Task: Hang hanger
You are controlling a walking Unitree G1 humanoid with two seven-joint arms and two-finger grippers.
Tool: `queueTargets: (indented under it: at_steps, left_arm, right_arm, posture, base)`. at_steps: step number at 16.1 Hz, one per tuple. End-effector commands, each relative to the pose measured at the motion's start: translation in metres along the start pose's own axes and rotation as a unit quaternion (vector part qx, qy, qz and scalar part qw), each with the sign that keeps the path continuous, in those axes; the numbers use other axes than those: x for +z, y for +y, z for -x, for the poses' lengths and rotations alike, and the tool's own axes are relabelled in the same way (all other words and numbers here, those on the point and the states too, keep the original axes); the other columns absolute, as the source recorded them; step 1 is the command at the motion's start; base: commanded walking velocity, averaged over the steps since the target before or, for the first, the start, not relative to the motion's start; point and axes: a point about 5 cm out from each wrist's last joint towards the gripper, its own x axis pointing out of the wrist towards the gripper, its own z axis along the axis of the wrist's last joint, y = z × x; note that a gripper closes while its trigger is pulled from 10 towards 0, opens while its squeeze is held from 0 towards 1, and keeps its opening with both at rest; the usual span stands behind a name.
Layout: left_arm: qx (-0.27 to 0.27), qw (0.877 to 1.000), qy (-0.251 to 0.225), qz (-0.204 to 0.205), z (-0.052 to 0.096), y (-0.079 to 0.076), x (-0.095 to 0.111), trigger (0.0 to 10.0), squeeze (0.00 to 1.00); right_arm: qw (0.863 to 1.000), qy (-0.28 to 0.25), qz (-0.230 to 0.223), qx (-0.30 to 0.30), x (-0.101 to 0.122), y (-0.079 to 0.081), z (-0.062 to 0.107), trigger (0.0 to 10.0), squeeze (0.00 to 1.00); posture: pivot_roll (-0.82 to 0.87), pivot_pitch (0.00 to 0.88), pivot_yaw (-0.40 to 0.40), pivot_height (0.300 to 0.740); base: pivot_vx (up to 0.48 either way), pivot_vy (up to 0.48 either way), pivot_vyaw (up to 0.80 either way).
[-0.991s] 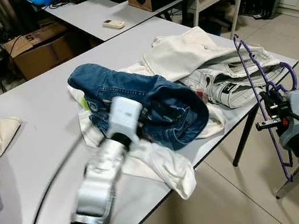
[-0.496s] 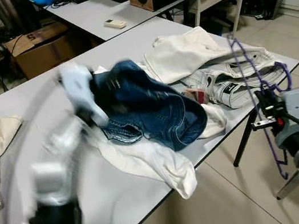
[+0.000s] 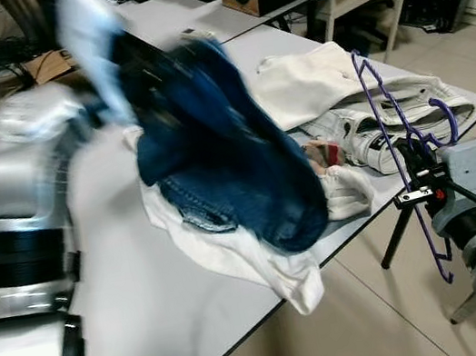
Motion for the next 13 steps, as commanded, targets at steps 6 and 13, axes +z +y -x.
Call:
queueTargets:
  at_steps: [6, 13]
  left_arm:
    - [0.113, 0.982, 0.153, -0.003, -0.058, -0.019, -0.092, 10.0, 1.00]
    - [0.087, 0.985, 0.031, 0.143, -0.038, -0.047, -0.076, 10.0, 1.00]
  right_arm:
    - [1.000, -0.007, 0.003, -0.008, 0.003, -0.003, 0.002, 10.0, 0.00]
    - [1.000, 0.012, 0.018, -0.012, -0.001, -0.013, 0.005, 10.0, 0.00]
  posture:
    - [-0.24, 0.007, 0.066, 0.740]
    - [-0.24, 0.018, 0.056, 0.740]
  base:
    - [0.000, 0.000, 0.00]
    - [0.000, 0.000, 0.00]
